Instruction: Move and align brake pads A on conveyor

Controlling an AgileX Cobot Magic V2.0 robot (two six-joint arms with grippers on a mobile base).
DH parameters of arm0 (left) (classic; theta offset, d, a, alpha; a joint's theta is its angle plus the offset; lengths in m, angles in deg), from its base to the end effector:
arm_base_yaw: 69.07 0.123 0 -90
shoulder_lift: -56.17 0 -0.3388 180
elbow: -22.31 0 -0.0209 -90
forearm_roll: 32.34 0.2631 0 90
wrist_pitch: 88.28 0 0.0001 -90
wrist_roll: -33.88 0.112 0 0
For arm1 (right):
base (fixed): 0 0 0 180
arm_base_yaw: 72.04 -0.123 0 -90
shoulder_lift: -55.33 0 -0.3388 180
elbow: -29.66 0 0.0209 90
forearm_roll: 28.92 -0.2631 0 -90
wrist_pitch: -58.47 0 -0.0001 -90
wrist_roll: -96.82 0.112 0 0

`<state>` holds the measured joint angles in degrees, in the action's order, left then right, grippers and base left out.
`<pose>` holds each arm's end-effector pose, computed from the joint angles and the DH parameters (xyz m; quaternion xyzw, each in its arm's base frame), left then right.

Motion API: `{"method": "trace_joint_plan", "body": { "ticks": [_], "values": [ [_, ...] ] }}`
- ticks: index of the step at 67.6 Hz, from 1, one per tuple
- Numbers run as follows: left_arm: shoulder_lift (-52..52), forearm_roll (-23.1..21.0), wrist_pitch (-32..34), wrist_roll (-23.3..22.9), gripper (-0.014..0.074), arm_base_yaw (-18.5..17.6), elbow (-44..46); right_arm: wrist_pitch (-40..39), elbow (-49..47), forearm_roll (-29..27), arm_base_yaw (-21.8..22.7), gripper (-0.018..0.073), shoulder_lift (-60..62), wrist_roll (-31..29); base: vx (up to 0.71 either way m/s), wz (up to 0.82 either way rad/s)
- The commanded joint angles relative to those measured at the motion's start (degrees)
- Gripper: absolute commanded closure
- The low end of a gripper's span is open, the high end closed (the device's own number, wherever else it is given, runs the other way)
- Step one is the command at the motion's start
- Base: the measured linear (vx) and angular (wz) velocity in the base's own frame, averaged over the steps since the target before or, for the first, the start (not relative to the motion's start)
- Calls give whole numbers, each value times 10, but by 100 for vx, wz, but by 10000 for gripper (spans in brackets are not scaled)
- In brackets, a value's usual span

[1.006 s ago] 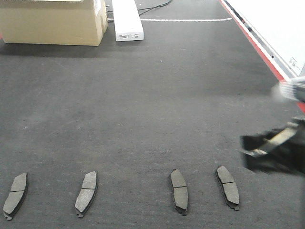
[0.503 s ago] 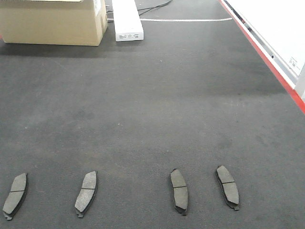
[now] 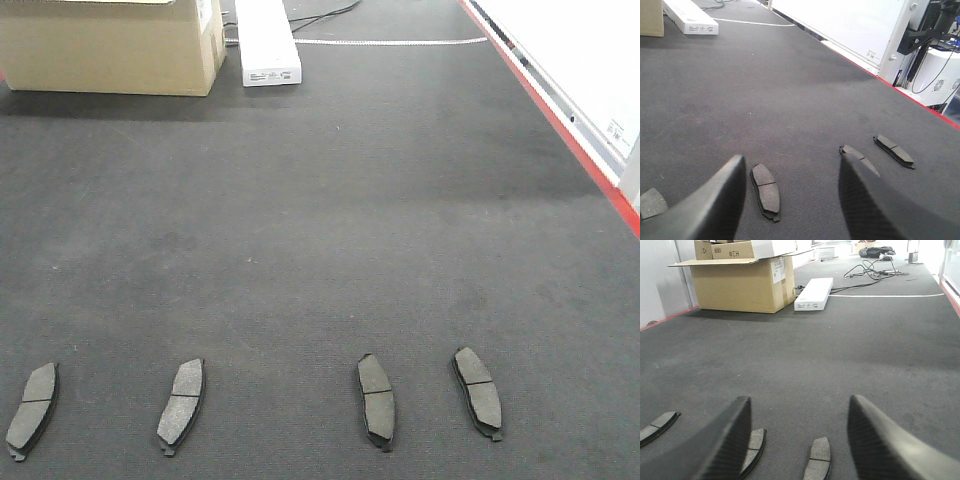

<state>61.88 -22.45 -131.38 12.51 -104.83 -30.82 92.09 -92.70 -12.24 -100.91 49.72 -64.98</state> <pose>-0.0035 0.0188 0.2884 0.1086 0.7664 -0.2250 0.5918 0.0072 -0.0164 0.2820 -0.1058 0.7336 0.1336 0.6578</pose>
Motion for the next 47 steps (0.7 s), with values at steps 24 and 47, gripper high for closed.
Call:
{"method": "trace_joint_plan", "body": {
  "ticks": [24,47],
  "values": [
    [5,-10,41,-3,604,-2,13,-43,-13,8,1,571,2,-19,0,0],
    [5,-10,32,-3,603,-2,13,-43,-13,8,1,571,2,-19,0,0]
  ]
}}
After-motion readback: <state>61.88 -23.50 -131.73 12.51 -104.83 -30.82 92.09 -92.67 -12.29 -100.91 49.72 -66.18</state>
